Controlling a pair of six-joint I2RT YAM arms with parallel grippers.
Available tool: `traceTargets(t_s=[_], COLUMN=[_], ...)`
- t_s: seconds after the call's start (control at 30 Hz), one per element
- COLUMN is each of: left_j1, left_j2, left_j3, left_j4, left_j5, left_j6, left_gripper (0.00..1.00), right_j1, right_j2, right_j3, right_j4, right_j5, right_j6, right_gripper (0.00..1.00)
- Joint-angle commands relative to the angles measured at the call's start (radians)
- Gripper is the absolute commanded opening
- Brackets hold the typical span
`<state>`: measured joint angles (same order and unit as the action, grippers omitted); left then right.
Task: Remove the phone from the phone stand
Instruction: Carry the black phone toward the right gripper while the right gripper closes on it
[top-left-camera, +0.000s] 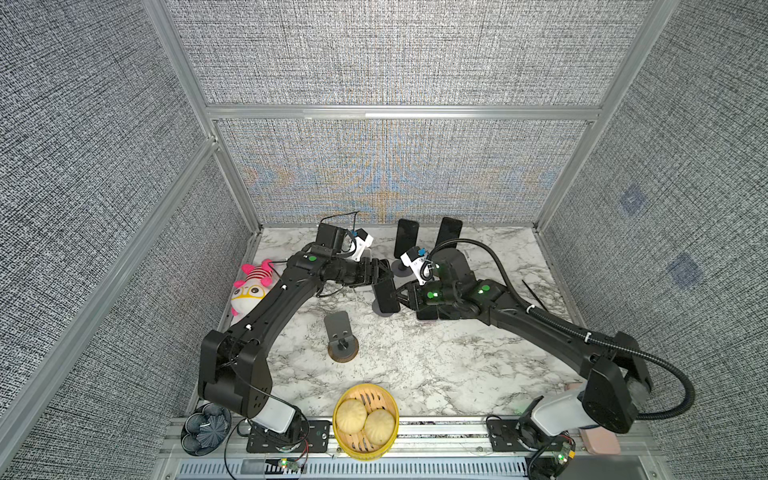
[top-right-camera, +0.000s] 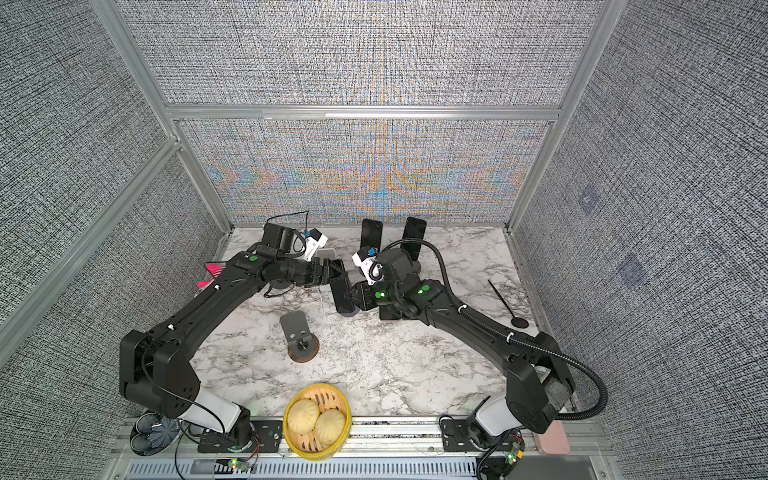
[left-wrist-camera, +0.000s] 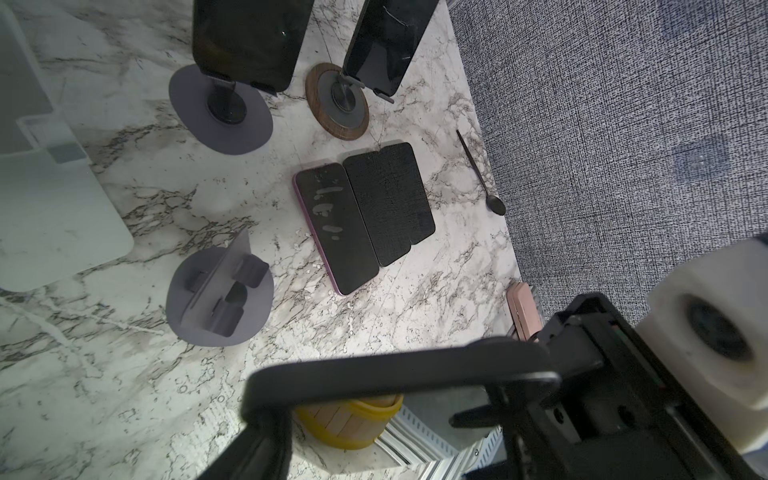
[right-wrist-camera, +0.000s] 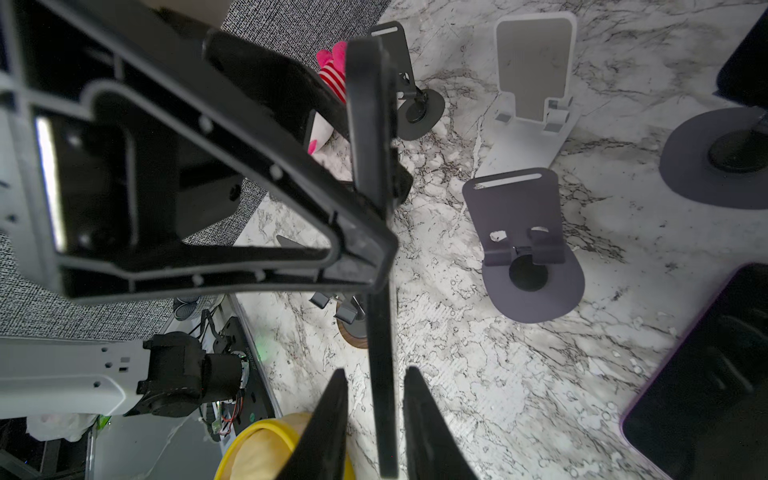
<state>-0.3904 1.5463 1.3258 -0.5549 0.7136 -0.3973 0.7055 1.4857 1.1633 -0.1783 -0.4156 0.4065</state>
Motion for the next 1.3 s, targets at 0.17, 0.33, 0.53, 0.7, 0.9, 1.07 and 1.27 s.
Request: traceTargets(t_s=[0.17,0.33,0.53,0.7,0.9,1.07,1.27], left_j1=[0.001,0.001,0.001,0.001,0.001,0.001,0.004], left_j2=[-0.004,-0.002,-0.007,-0.013,-0.016,-0.017,-0.02], left_j3=[-0.003,-0.003,-0.002,-0.004,-0.004,-0.003,-0.004], left_j4=[0.048,0.048,0.048,0.046,0.046,0.046,0.043], left_j5=[0.021,0.021,0.016,0.005,0.004,0.003,-0.005], left_j6=[-0.009,-0.009,-0.002,0.003,0.004,0.006,0.006], left_gripper=[0.0,0.0,0.07,0.39,0.85,0.98,0.99], right_j1=[0.0,0.0,-0.002,-0.003,-0.004,-0.006,-0.021], right_j2=[0.014,0.015,0.022,0.03,0.026,0.021,0.004], right_j3=[0.002,0.007,0.016,0.026,0.029,0.03,0.017], right_j4=[0.034,0.031,0.022,0.02,0.017,0.002,-0.019], right_j5=[0.011,0.032,0.029,0.02,0.017,0.011,0.005], right_j6=[0.009,0.012,0.005,0.003,-0.004,-0.021,-0.028], right_gripper=[0.19,0.1,0.06,0.04,0.01,0.02,0.01])
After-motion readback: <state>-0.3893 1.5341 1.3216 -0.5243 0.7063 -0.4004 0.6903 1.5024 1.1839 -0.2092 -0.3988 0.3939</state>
